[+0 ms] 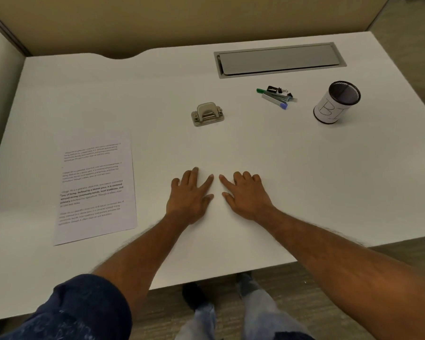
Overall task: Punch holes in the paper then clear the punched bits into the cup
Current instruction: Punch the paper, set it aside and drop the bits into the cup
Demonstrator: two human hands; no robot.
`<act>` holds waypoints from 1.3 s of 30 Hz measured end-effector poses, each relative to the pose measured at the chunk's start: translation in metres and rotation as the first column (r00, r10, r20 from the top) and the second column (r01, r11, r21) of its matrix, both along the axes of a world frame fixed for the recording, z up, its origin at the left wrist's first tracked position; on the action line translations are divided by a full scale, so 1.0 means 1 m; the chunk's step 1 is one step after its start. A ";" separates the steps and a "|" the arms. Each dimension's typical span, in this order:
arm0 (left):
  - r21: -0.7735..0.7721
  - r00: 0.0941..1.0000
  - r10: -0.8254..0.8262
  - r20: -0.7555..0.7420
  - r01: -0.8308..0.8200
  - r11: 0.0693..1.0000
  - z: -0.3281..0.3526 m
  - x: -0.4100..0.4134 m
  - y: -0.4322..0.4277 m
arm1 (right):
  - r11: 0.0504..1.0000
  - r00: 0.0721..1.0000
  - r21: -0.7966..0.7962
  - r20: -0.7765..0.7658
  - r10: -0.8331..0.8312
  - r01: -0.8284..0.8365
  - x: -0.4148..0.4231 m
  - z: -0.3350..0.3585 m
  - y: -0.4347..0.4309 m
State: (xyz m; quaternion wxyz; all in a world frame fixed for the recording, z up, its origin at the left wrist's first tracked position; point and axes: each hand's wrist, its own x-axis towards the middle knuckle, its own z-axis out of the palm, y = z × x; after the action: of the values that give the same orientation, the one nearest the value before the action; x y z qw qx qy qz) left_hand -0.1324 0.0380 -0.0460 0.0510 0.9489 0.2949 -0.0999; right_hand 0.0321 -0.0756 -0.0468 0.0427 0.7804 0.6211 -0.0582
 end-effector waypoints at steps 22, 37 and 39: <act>-0.762 0.546 0.789 0.282 -0.373 0.530 0.013 0.020 0.036 | 0.663 0.139 -0.073 -0.955 -0.261 0.745 0.021 0.015 0.022; -0.764 0.677 0.627 0.385 -0.147 0.628 0.062 0.131 0.034 | 0.684 0.129 -0.070 -0.963 -0.236 0.726 0.095 0.056 0.015; -0.765 0.701 0.591 0.399 -0.100 0.636 0.071 0.156 0.034 | 0.679 0.164 -0.038 -0.959 -0.232 0.733 0.115 0.065 0.014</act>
State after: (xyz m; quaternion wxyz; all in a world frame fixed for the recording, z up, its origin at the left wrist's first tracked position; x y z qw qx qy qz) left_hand 0.0241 0.0718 0.0252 0.5153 0.7532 0.3887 0.1268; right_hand 0.1473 -0.0616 0.0183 -0.5093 0.7516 0.2312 -0.3497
